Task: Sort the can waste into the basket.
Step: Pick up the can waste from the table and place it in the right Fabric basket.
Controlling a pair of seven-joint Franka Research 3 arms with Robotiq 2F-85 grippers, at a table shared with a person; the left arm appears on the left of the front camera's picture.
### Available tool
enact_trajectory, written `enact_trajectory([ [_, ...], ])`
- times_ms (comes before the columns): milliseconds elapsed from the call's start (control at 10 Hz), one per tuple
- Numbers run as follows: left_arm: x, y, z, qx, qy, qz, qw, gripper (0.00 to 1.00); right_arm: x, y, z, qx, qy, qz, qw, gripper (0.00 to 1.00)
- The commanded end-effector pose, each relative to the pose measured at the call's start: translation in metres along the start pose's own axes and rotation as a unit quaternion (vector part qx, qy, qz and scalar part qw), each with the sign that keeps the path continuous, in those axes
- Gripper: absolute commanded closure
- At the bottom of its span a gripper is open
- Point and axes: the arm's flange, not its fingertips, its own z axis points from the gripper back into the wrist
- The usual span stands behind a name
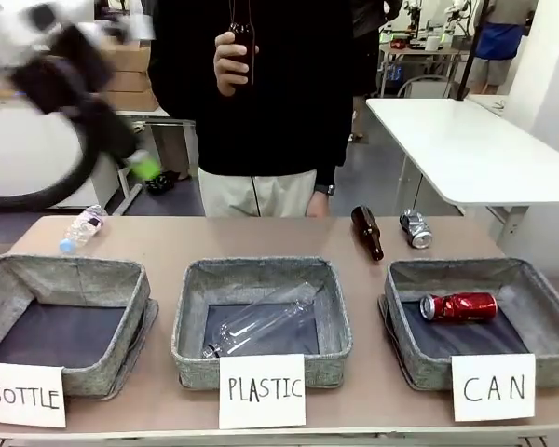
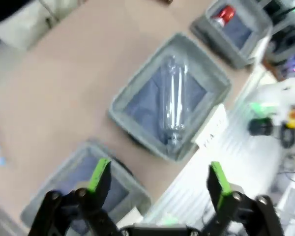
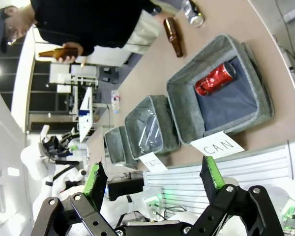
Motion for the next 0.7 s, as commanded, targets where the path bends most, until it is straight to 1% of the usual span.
enact_trajectory([
  [0, -0.053, 0.042, 0.017, -0.065, -0.041, 0.069, 0.995, 0.00, -0.006, 0.000, 0.009, 0.009, -0.006, 0.012, 1.000, 0.00],
  [100, -0.084, 0.063, 0.028, -0.097, -0.081, 0.100, 0.987, 0.00, -0.006, 0.000, 0.009, 0.009, -0.006, 0.012, 1.000, 0.00],
  [200, -0.114, 0.084, 0.036, -0.100, -0.127, 0.146, 0.976, 0.00, -0.006, 0.000, 0.009, 0.009, -0.006, 0.012, 1.000, 0.00],
  [300, -0.143, 0.108, 0.038, -0.132, -0.187, 0.183, 0.956, 0.00, -0.006, 0.000, 0.009, 0.009, -0.006, 0.012, 1.000, 0.00],
  [400, -0.166, 0.132, 0.029, -0.147, -0.236, 0.237, 0.931, 0.00, -0.006, 0.000, 0.009, 0.009, -0.006, 0.012, 1.000, 0.00],
  [500, -0.169, 0.145, 0.012, -0.158, -0.249, 0.259, 0.920, 0.00, -0.006, 0.000, 0.009, 0.009, -0.006, 0.012, 1.000, 0.00],
  [600, -0.158, 0.121, 0.045, -0.132, -0.170, 0.209, 0.954, 0.00, -0.006, 0.000, 0.009, 0.009, -0.006, 0.012, 1.000, 0.00],
])
